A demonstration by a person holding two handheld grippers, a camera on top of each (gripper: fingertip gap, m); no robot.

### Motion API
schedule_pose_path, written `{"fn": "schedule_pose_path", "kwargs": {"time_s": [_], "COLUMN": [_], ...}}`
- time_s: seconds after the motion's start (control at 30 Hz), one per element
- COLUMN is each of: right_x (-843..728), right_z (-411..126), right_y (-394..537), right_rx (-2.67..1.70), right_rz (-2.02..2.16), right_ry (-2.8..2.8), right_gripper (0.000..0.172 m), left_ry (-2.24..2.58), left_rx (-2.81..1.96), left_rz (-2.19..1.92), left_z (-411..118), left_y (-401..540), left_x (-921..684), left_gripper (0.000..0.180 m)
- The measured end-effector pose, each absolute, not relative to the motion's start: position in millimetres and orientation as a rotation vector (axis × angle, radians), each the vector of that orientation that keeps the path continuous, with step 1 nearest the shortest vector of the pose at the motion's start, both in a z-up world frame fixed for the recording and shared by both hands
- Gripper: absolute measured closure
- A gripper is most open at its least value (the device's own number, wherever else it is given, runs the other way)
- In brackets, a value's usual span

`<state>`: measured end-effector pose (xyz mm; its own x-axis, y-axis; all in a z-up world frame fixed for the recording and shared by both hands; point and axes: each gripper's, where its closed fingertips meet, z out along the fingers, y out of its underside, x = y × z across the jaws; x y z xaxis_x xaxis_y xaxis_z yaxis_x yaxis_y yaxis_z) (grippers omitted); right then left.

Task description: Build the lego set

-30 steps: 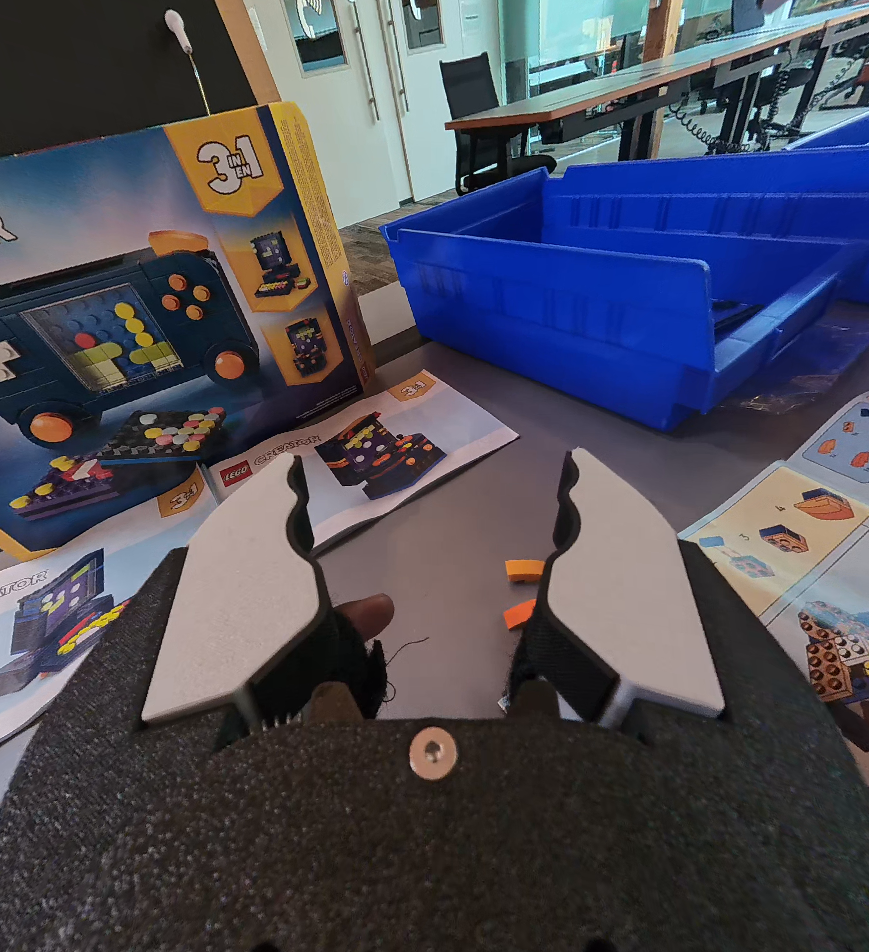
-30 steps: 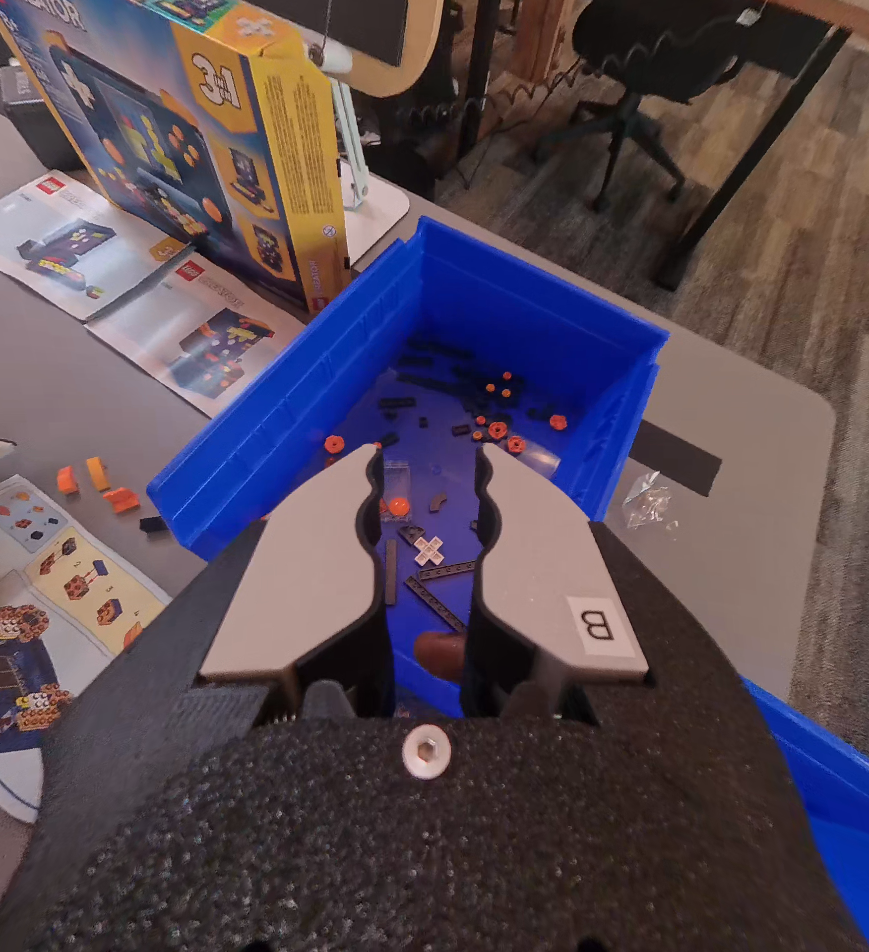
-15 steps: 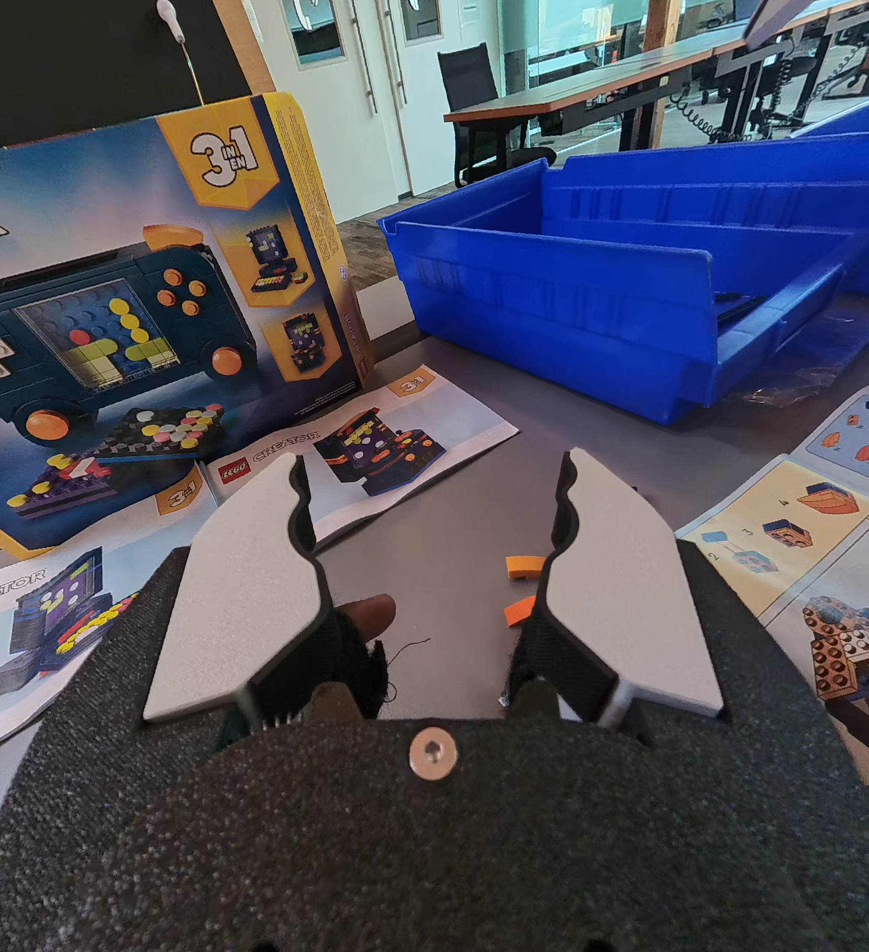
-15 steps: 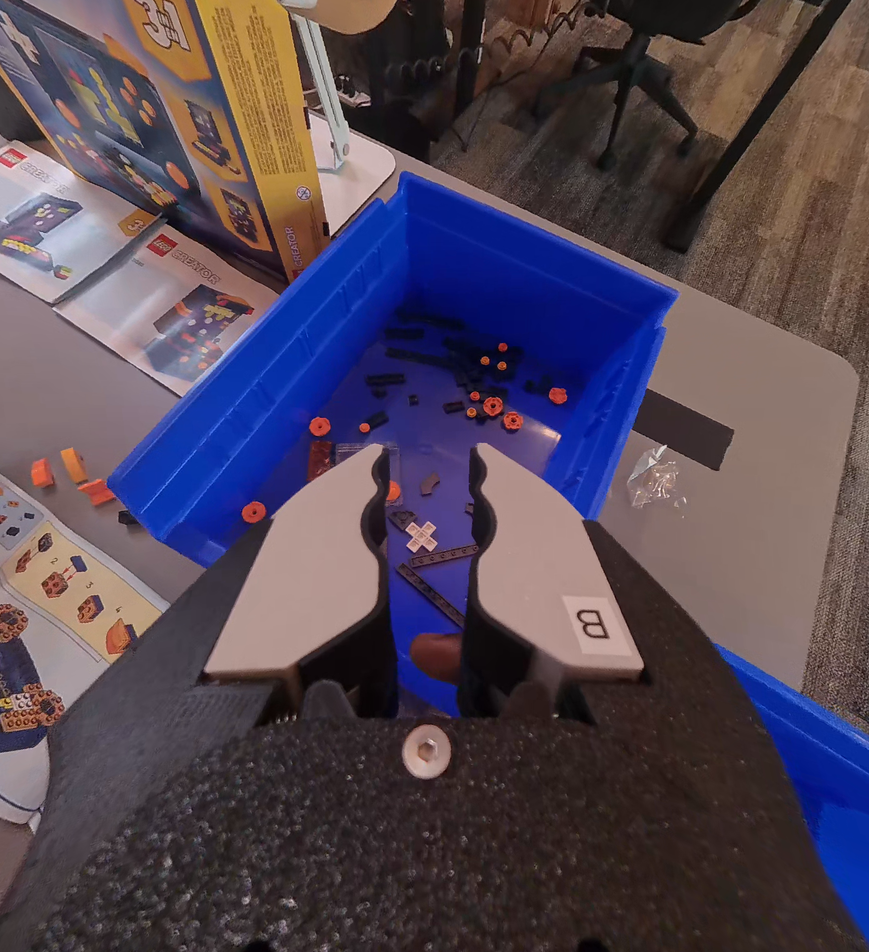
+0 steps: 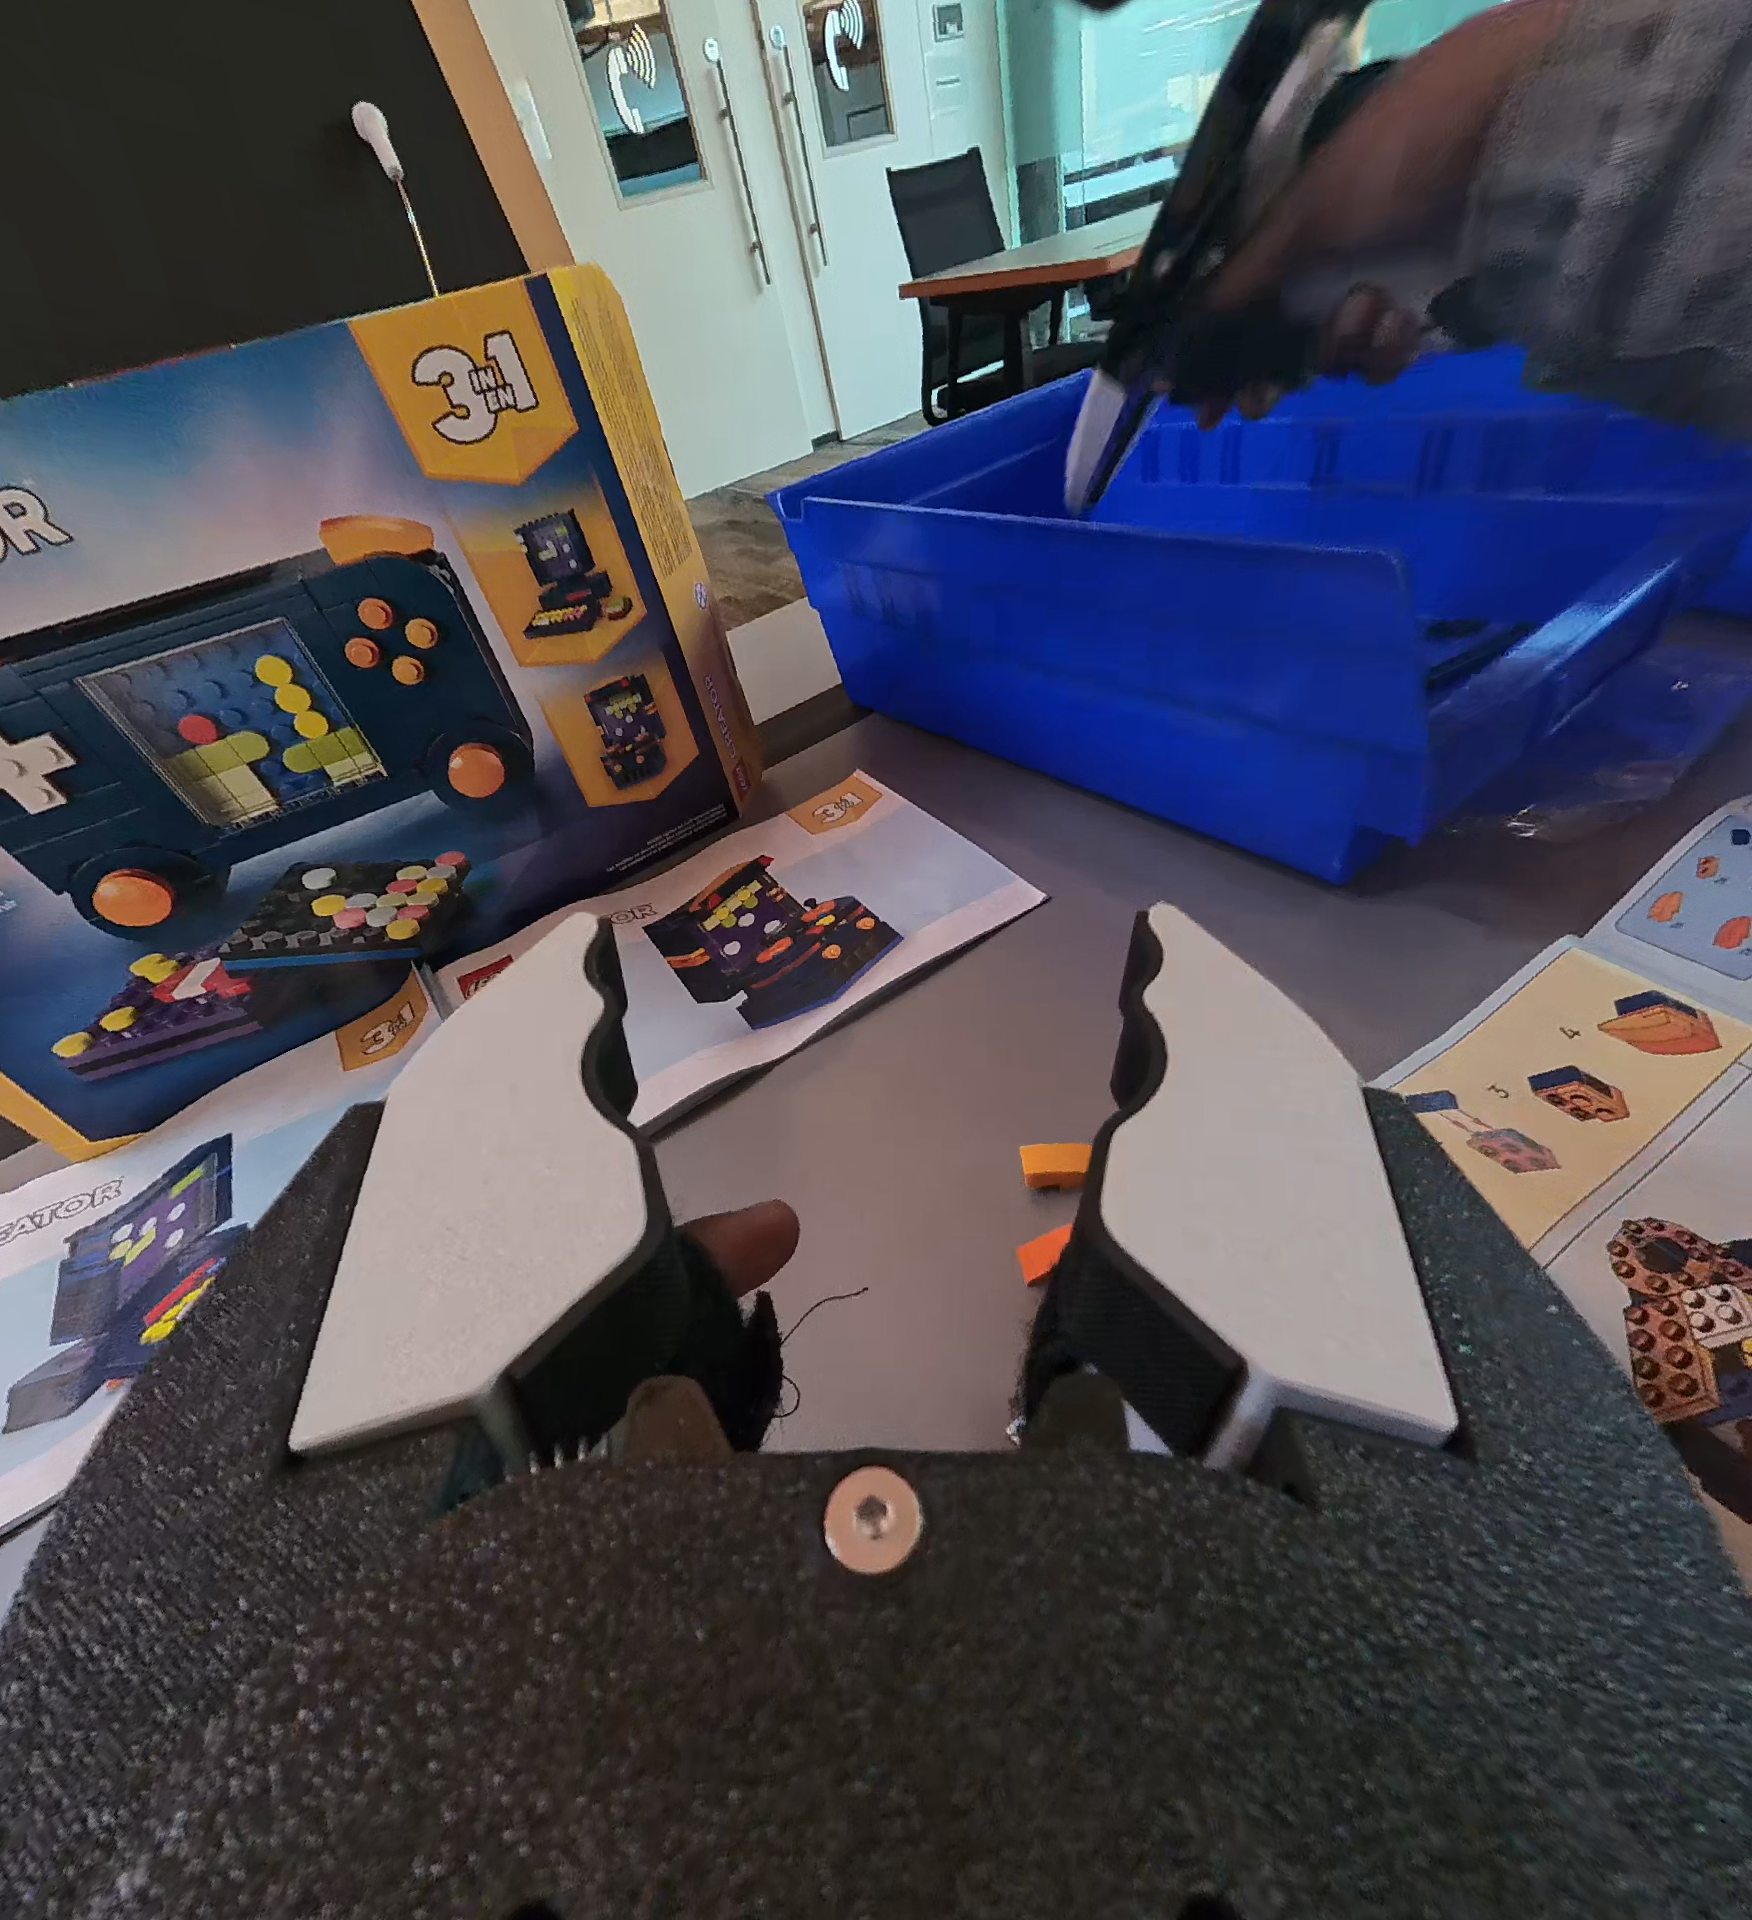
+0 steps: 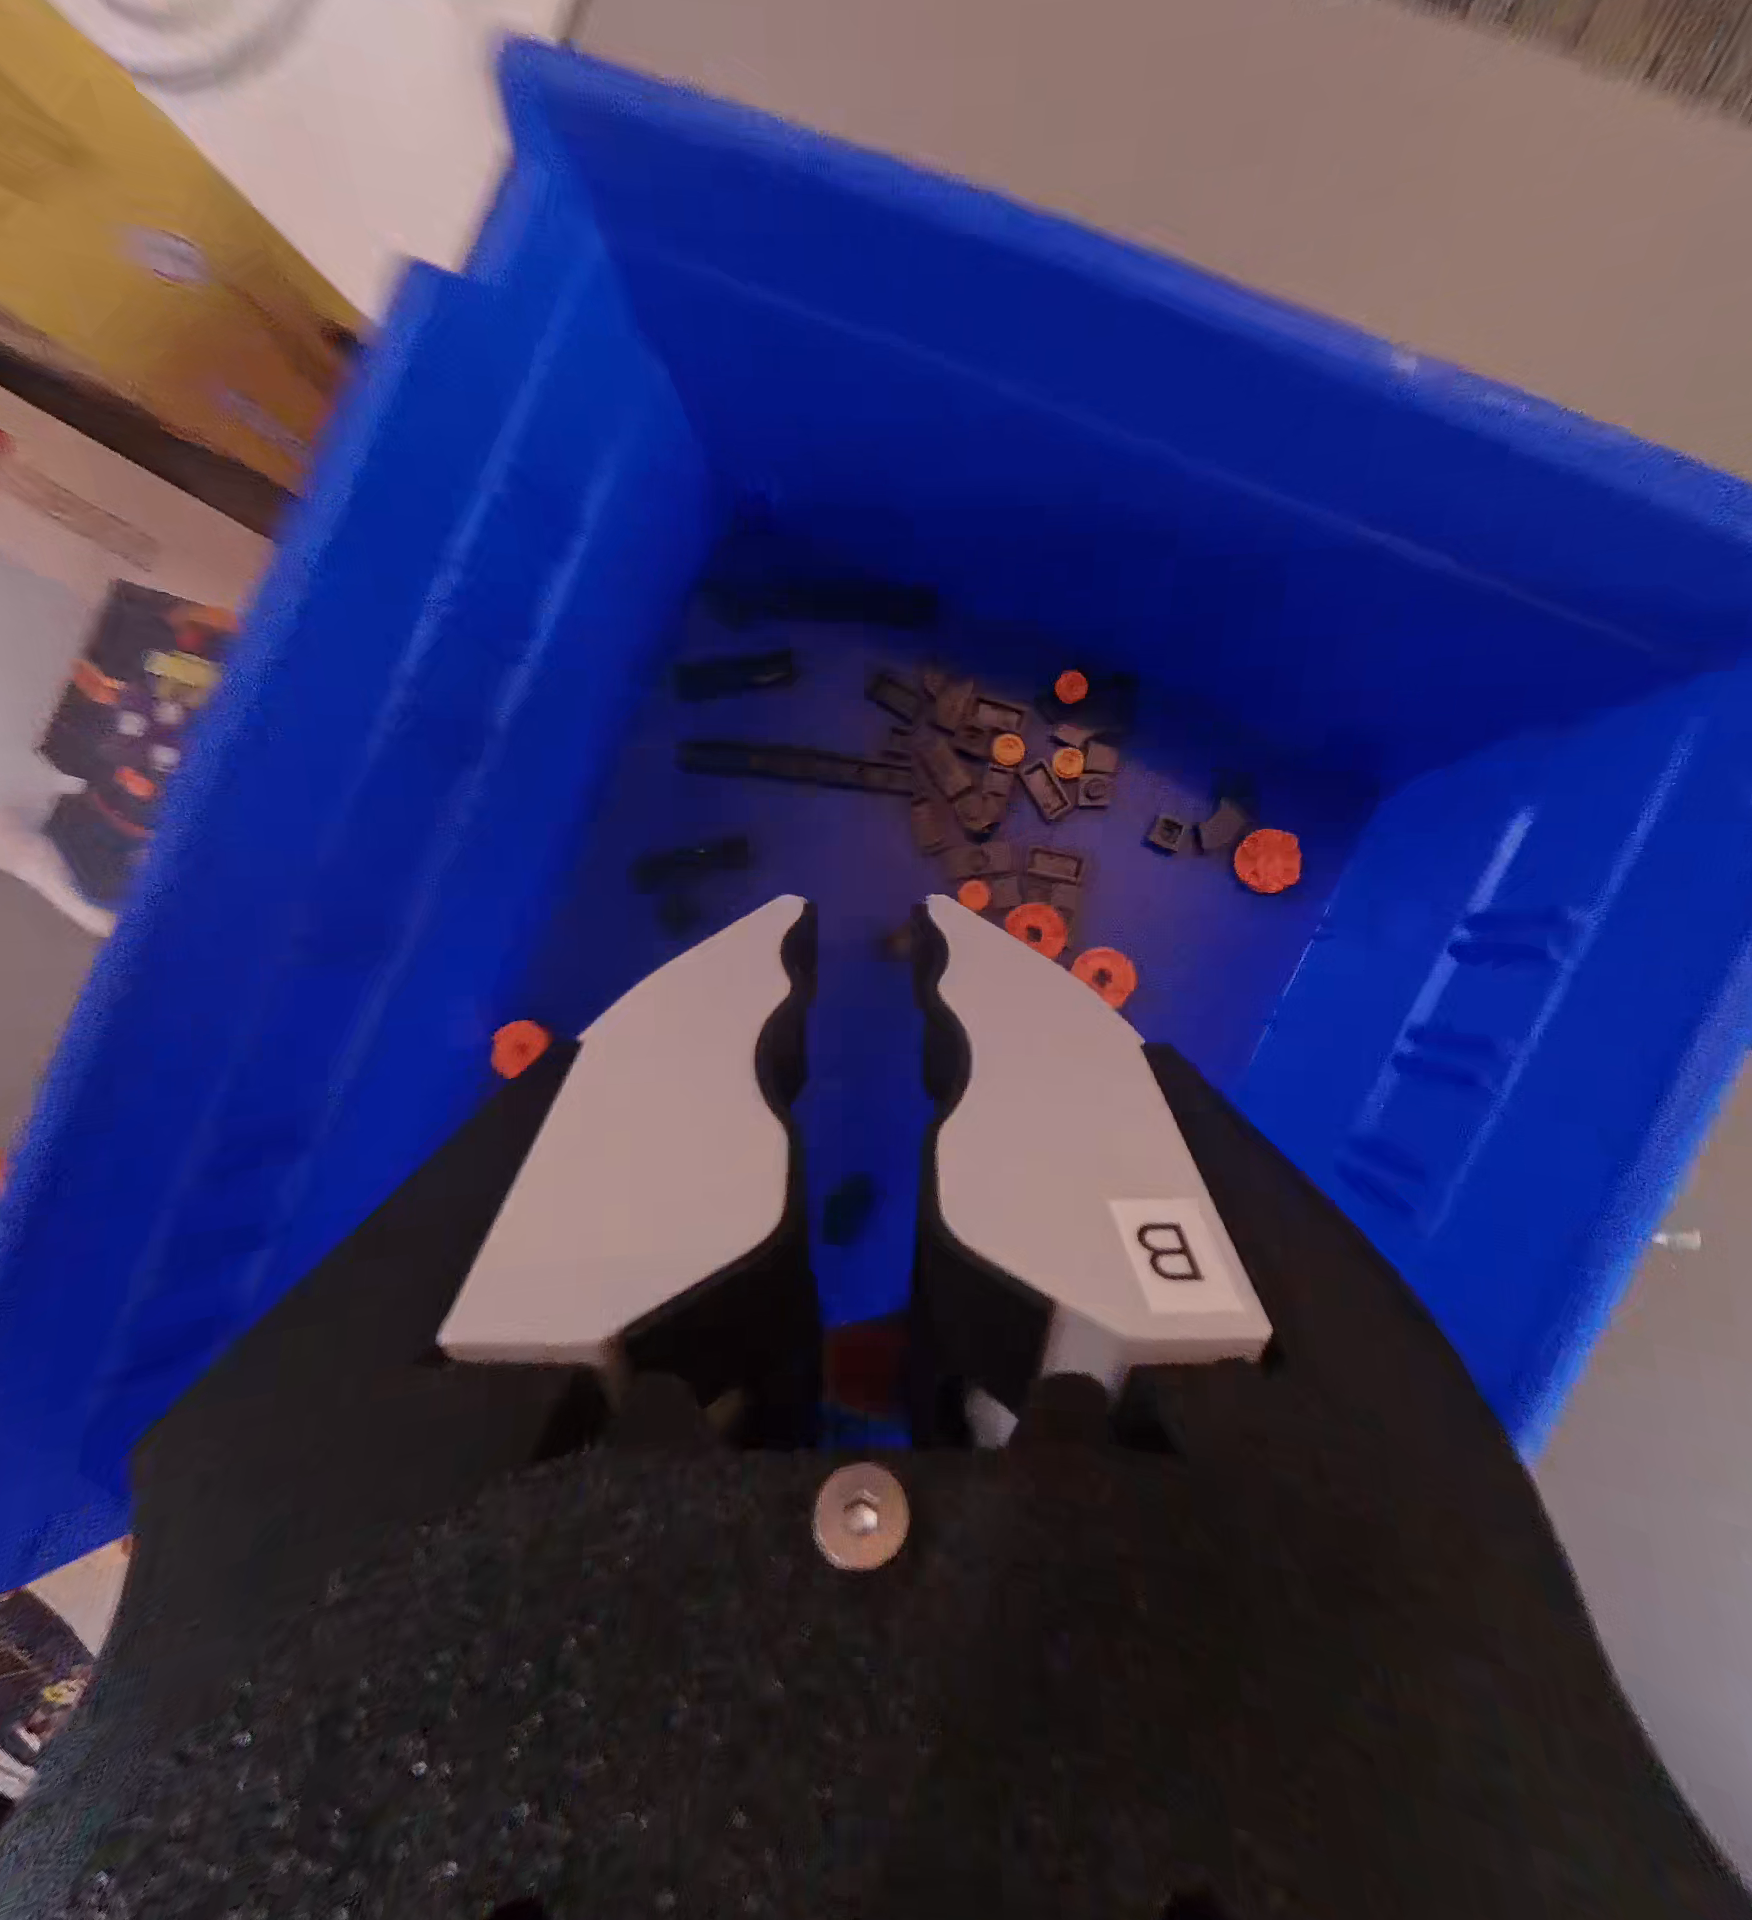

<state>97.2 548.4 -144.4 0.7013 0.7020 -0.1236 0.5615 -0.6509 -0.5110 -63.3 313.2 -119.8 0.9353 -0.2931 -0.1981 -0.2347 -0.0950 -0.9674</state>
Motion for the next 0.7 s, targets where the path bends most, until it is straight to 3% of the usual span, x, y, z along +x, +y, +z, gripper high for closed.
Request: {"fn": "schedule_pose_path", "kwargs": {"time_s": [0.33, 0.7], "right_x": [121, 116], "right_z": [-207, -207], "right_y": [583, 590], "right_rx": [-2.727, -2.693], "right_rz": [0.140, 0.195], "right_ry": [-0.980, -0.955], "right_gripper": [0.156, 0.150], "left_ry": [0.406, 0.406], "left_rx": [-1.681, -1.688], "left_rz": [-0.070, -0.070], "left_z": [-119, -120], "left_y": [312, 312], "left_x": [-62, -63], "left_gripper": [0.089, 0.089]}}
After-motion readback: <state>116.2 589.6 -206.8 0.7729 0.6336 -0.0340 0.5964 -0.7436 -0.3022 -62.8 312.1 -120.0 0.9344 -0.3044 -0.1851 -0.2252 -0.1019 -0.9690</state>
